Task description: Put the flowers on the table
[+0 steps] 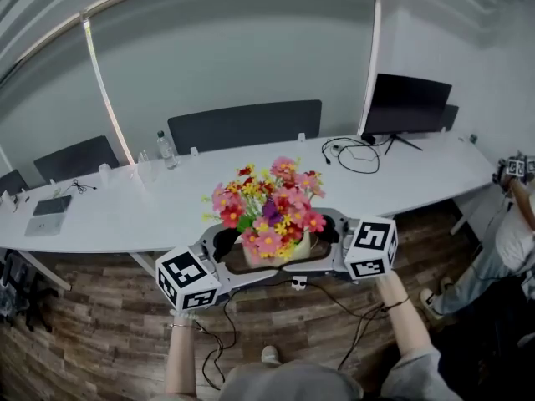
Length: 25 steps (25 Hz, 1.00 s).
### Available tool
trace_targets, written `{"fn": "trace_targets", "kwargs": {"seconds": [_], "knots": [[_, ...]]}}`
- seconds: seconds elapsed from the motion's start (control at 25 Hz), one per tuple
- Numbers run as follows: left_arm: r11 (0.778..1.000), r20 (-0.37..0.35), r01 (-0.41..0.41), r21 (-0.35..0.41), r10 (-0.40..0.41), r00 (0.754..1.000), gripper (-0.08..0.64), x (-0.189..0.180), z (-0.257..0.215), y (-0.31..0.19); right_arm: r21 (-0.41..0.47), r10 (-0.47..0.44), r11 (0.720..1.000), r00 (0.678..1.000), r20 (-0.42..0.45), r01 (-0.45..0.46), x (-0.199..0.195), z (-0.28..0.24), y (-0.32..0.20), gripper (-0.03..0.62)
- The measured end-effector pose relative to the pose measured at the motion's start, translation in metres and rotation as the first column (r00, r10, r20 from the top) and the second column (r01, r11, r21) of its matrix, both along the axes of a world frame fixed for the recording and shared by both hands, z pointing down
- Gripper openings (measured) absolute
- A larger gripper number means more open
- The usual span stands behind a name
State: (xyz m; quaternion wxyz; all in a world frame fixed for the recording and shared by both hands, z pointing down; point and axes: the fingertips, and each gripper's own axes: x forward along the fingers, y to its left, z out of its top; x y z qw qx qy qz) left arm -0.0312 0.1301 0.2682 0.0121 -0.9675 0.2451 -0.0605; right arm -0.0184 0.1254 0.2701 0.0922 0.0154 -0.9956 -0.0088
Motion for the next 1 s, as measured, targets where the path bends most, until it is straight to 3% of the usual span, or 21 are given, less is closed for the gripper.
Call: {"fn": "trace_targets", "kwargs": {"seconds": [1.0], "knots": [[0.998,0.026,-0.067,0.004,0.067,0.997,0.449,-0.013,0.044,-0.076,0.008,0.07,0.998,0.997,0.016,-0.07,-0.012,0.044,-0.075,0.456]]}}
